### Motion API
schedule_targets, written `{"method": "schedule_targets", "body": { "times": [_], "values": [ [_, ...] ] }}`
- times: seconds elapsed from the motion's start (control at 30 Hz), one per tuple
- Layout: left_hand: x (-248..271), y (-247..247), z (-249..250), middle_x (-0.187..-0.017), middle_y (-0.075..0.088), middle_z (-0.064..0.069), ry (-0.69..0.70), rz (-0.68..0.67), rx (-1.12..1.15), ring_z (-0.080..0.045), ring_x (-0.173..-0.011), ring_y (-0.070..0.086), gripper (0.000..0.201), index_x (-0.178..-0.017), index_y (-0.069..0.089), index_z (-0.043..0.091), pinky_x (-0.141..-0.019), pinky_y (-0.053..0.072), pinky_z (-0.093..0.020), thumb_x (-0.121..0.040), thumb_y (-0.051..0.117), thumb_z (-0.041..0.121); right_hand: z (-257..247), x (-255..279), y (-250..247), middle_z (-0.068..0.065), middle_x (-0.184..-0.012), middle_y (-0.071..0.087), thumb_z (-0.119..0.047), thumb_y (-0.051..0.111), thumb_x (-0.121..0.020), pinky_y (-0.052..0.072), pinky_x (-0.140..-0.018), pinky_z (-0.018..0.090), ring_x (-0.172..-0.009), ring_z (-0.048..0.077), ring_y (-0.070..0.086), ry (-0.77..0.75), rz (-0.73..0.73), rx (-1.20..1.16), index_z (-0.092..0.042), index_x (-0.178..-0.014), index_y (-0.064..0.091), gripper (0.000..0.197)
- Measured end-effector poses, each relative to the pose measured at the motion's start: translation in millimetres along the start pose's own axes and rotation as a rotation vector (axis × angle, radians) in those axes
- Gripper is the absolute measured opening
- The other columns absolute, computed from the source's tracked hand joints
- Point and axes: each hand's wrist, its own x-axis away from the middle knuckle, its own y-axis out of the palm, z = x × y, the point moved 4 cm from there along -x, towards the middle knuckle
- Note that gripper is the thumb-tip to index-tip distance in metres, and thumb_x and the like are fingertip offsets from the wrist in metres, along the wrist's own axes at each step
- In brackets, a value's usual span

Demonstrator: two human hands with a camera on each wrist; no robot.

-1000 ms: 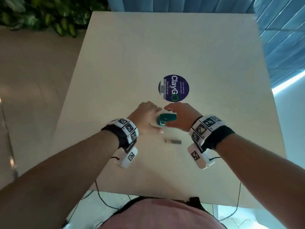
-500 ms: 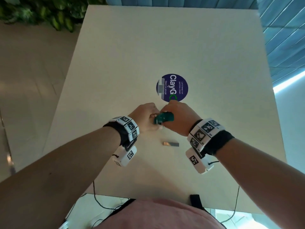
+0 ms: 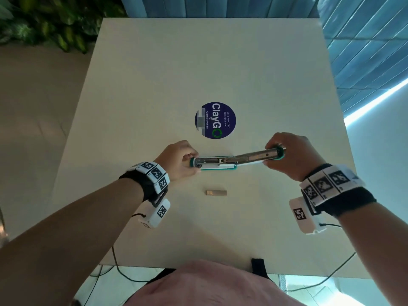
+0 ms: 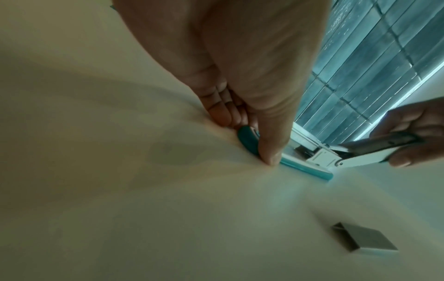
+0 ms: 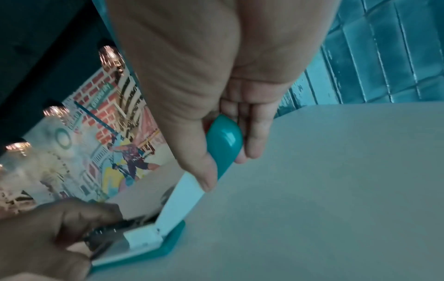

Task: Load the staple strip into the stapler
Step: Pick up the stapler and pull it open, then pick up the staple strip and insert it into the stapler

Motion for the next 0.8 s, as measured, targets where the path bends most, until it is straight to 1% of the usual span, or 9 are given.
{"method": "schedule_targets", "body": {
  "times": [0.07, 0.17, 0.23, 0.33, 0.37, 0.53, 0.63, 0.7, 0.8],
  "values": [
    [0, -2, -3, -0.084, 0.059, -0.007, -0.004, 0.006, -0.02, -0.019, -0.072, 0.058, 0.032, -0.09, 0.068, 0.014, -0.065, 0.043, -0.007, -0.061, 0.08, 0.017, 10, -5, 13, 0.002, -0.084, 0.064, -0.014, 0.074, -0.07, 0.041, -0.071, 0.026, -0.079, 0.022, 0.059, 0.025, -0.021, 0.022, -0.015, -0.089, 0.067, 0.02],
    [1, -2, -7, -0.086, 0.059, -0.006, 0.0, 0.008, -0.035, -0.017, -0.073, 0.057, 0.033, -0.092, 0.067, 0.015, -0.066, 0.042, -0.004, -0.061, 0.08, 0.016, 22, -10, 38, 0.006, -0.094, 0.065, -0.017, 0.071, -0.074, 0.042, -0.081, 0.03, -0.092, 0.025, 0.058, 0.044, -0.068, 0.072, -0.016, -0.097, 0.067, 0.024],
    [2, -2, -7, -0.087, 0.059, -0.006, 0.009, 0.008, -0.026, -0.018, -0.076, 0.058, 0.034, -0.094, 0.067, 0.015, -0.071, 0.045, -0.008, -0.062, 0.08, 0.015, 28, -11, 51, 0.008, -0.099, 0.064, -0.019, 0.069, -0.076, 0.039, -0.084, 0.029, -0.099, 0.027, 0.054, 0.043, -0.083, 0.073, -0.016, -0.101, 0.066, 0.025],
    [5, 0, -5, -0.089, 0.059, -0.008, 0.012, 0.019, -0.031, -0.022, -0.079, 0.059, 0.034, -0.095, 0.066, 0.014, -0.078, 0.054, -0.031, -0.063, 0.079, 0.016, 35, -9, 58, 0.006, -0.1, 0.062, -0.019, 0.069, -0.078, 0.034, -0.082, 0.026, -0.1, 0.025, 0.052, 0.03, -0.065, 0.012, -0.018, -0.103, 0.066, 0.025],
    [6, 0, -6, -0.09, 0.059, -0.008, 0.005, 0.024, -0.034, -0.023, -0.08, 0.059, 0.034, -0.095, 0.065, 0.015, -0.078, 0.055, -0.034, -0.064, 0.079, 0.017, 37, -9, 58, 0.005, -0.1, 0.062, -0.019, 0.069, -0.078, 0.033, -0.082, 0.025, -0.099, 0.024, 0.052, 0.022, -0.06, -0.003, -0.019, -0.103, 0.066, 0.025],
    [11, -2, -3, -0.089, 0.052, -0.001, 0.0, 0.08, -0.052, -0.013, -0.077, 0.05, 0.04, -0.096, 0.059, 0.018, -0.074, 0.049, -0.029, -0.062, 0.079, 0.021, 42, -7, 58, 0.0, -0.092, 0.057, -0.019, 0.072, -0.076, 0.033, -0.08, 0.026, -0.094, 0.024, 0.052, -0.005, -0.036, -0.042, -0.02, -0.103, 0.065, 0.027],
    [25, -5, 22, -0.088, 0.052, 0.0, 0.142, 0.186, -0.067, -0.013, -0.078, 0.046, 0.033, -0.09, 0.056, 0.018, -0.07, 0.04, -0.021, -0.066, 0.076, 0.026, 42, -6, 58, 0.001, -0.093, 0.059, -0.018, 0.071, -0.077, 0.034, -0.08, 0.026, -0.094, 0.024, 0.052, -0.016, -0.032, -0.045, -0.02, -0.104, 0.065, 0.028],
    [35, 8, 44, -0.091, 0.057, 0.0, 0.237, 0.056, -0.103, -0.012, -0.084, 0.049, 0.028, -0.093, 0.06, 0.019, -0.075, 0.041, -0.023, -0.071, 0.074, 0.032, 42, -6, 59, 0.005, -0.097, 0.062, -0.017, 0.071, -0.077, 0.035, -0.081, 0.027, -0.095, 0.024, 0.053, -0.018, -0.024, -0.059, -0.019, -0.104, 0.065, 0.028],
    [42, 38, 53, -0.105, 0.06, -0.003, 0.228, -0.179, -0.194, -0.016, -0.101, 0.053, 0.036, -0.106, 0.063, 0.016, -0.087, 0.045, -0.029, -0.077, 0.068, 0.037, 41, -5, 59, 0.006, -0.099, 0.063, -0.018, 0.071, -0.077, 0.036, -0.082, 0.027, -0.096, 0.024, 0.053, -0.019, -0.005, -0.075, -0.018, -0.104, 0.066, 0.028]
  ]
}}
